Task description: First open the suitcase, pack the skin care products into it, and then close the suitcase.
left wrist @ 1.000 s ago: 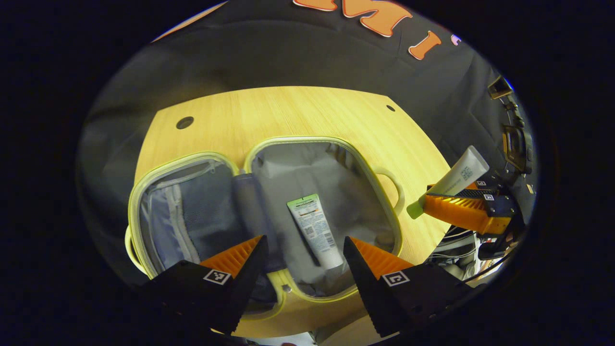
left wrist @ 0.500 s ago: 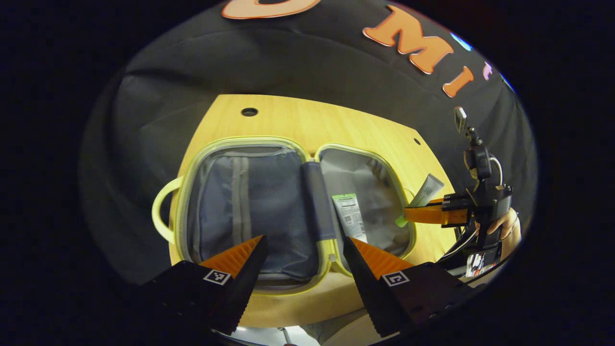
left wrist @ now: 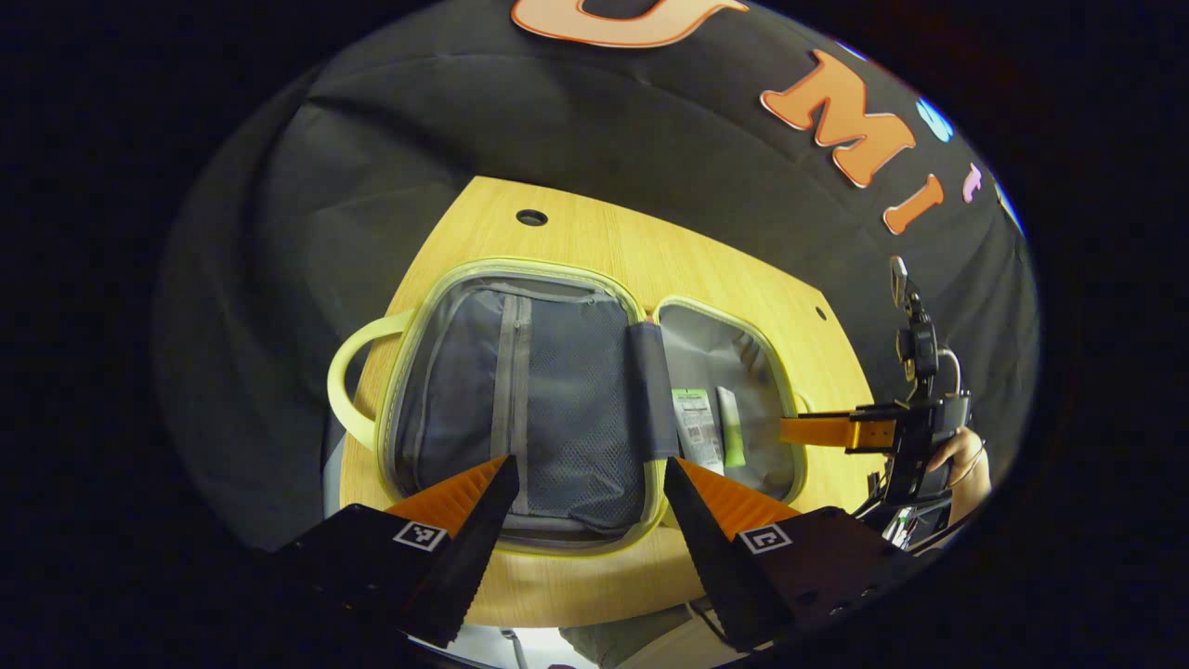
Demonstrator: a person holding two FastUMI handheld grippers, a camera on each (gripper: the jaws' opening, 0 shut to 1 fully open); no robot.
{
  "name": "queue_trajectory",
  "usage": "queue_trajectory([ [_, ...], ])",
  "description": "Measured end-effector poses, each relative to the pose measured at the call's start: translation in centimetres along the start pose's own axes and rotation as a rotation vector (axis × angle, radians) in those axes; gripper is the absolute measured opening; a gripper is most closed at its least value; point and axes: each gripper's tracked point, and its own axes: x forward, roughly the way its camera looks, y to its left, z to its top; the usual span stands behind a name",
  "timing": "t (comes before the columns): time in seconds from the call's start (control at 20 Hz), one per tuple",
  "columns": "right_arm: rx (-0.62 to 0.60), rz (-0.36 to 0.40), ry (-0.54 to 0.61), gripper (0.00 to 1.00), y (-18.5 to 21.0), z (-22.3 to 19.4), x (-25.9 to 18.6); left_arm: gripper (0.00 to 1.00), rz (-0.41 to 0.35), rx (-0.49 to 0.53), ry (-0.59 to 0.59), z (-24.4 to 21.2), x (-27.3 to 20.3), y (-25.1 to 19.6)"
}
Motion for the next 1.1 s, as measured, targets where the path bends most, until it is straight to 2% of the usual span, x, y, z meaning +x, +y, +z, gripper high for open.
queue_trajectory([
  [0.15,0.003,0.016,-0.026,0.96,0.6,0.1,-0.7,0.98,-0.013,-0.091,-0.057,1.9,-1.5,2.4],
  [0.5,0.008,0.007,-0.029,0.96,0.5,-0.7,-1.9,0.98,0.106,-0.238,-0.148,4.6,-1.6,14.1],
  [0.7,0.021,0.0,-0.023,0.96,0.6,-1.2,-2.2,0.98,0.126,-0.324,-0.168,4.7,-0.3,19.5],
  [0.85,0.039,0.006,-0.011,0.96,0.9,-1.7,-2.3,0.98,0.046,-0.428,-0.204,5.0,1.2,22.0],
  [1.0,0.05,-0.01,-0.007,0.96,0.5,-1.8,-2.1,0.97,-0.035,-0.553,-0.223,4.9,3.2,22.2],
  [1.05,0.058,-0.012,-0.007,0.96,0.4,-1.8,-2.2,1.0,-0.067,-0.578,-0.231,5.1,3.4,22.1],
  [1.1,0.07,-0.009,-0.007,0.96,0.4,-1.8,-2.2,0.95,-0.084,-0.588,-0.236,5.2,4.0,22.0],
])
